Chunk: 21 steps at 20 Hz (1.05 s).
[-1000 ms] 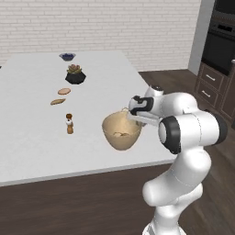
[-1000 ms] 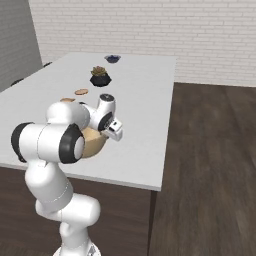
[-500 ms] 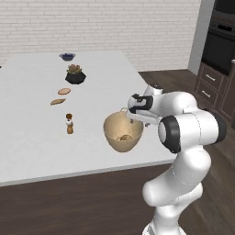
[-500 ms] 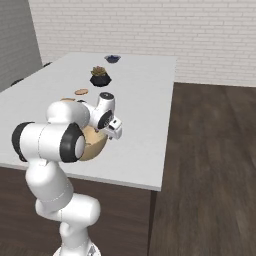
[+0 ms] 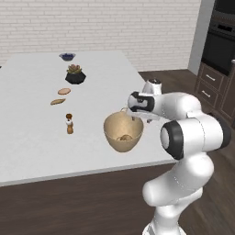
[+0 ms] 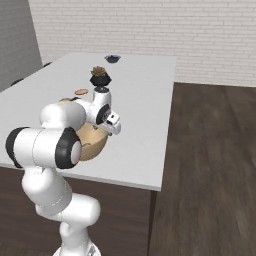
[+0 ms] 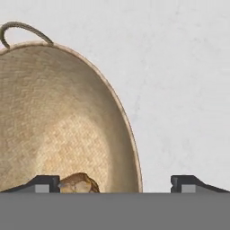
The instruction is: Open the cabinet, pick up the bread from the cabinet and place it in the basket. Then move the basket to the dining counter.
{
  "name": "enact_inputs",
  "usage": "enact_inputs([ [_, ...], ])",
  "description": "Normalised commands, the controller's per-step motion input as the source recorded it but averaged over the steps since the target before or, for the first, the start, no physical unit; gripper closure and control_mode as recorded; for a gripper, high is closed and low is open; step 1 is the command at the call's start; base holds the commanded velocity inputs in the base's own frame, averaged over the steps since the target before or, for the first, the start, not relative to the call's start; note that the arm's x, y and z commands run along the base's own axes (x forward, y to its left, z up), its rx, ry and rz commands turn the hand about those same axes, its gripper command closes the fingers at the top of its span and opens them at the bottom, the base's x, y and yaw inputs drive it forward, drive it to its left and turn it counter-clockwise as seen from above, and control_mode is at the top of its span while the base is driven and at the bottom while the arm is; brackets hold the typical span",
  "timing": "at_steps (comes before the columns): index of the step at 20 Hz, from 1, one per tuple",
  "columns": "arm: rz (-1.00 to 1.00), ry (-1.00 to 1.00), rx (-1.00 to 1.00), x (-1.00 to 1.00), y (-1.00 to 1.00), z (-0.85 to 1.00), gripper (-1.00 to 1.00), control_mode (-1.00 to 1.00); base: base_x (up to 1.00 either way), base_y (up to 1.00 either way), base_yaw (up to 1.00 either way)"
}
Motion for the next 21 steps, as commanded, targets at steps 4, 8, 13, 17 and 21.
enact_inputs([
  [4,0.04,-0.03,-0.14,-0.66,0.0,0.97,-1.0,-1.0,0.0,0.0,0.0],
  [8,0.06,-0.02,-0.14,-0.77,0.0,1.0,-1.0,-1.0,0.0,0.0,0.0],
  [13,0.04,-0.02,-0.12,-0.83,0.0,1.0,-1.0,-1.0,0.0,0.0,0.0],
  [17,0.03,-0.04,-0.11,-0.91,0.0,1.0,-1.0,-1.0,0.0,0.0,0.0],
  [21,0.03,-0.06,-0.12,-0.93,0.0,1.0,-1.0,-1.0,0.0,0.0,0.0],
])
